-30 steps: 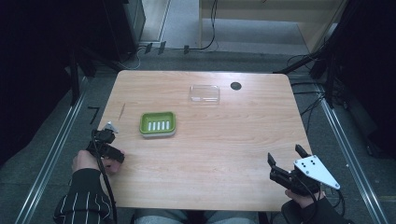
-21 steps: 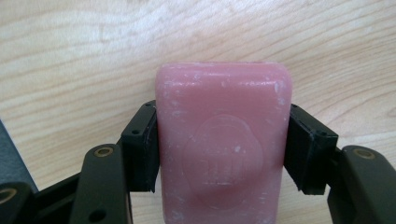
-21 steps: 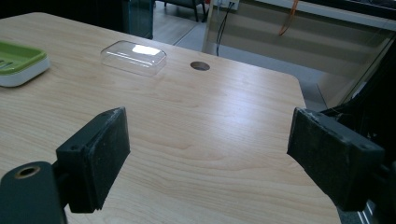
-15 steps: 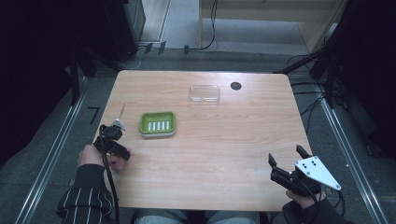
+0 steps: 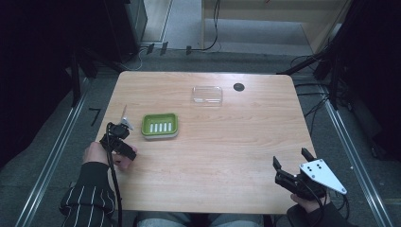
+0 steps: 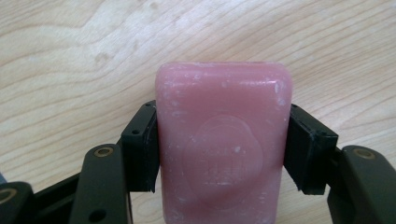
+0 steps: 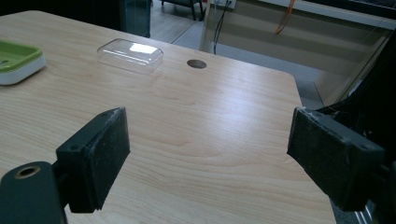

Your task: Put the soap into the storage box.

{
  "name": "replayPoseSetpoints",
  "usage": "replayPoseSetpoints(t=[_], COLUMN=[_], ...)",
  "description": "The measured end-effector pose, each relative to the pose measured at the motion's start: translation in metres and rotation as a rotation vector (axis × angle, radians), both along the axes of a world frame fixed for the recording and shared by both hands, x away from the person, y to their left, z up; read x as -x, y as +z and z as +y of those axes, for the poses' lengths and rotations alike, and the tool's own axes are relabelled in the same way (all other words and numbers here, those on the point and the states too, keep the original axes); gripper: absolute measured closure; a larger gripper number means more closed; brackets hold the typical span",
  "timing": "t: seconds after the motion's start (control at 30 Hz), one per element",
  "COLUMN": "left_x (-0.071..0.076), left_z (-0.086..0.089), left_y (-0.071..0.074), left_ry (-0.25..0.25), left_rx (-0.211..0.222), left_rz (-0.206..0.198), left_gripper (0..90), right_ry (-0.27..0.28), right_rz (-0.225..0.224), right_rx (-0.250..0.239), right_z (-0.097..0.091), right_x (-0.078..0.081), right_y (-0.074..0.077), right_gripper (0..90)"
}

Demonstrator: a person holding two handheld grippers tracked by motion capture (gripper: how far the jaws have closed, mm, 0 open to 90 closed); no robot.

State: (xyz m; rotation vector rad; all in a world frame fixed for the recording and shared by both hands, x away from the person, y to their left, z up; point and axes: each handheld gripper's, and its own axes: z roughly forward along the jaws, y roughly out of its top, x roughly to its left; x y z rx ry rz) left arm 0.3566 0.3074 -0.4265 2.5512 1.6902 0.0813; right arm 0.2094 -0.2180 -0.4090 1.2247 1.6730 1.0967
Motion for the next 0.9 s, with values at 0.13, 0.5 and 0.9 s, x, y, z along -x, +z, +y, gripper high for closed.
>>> replayPoseSetpoints(t=[0.13, 0.5, 0.9], left_x=[-0.003, -0.013, -0.024], left_z=[-0.004, -0.015, -0.027], left_y=[0.004, 0.007, 0.013], left_ry=[-0.02, -0.076, -0.134], left_rx=[-0.003, -0.004, -0.01], left_rz=[-0.006, -0.002, -0.01], left_gripper=[38.8, 38.8, 38.7], right_ry=[-0.004, -0.012, -0.03], right_rz=[0.004, 0.003, 0.006], right_rx=[0.0, 0.005, 0.002], right_z=[-0.001, -0.003, -0.007], right_x=[0.001, 0.003, 0.007], right_y=[0.0, 0.0, 0.0], right_gripper=[13.7, 13.7, 13.7])
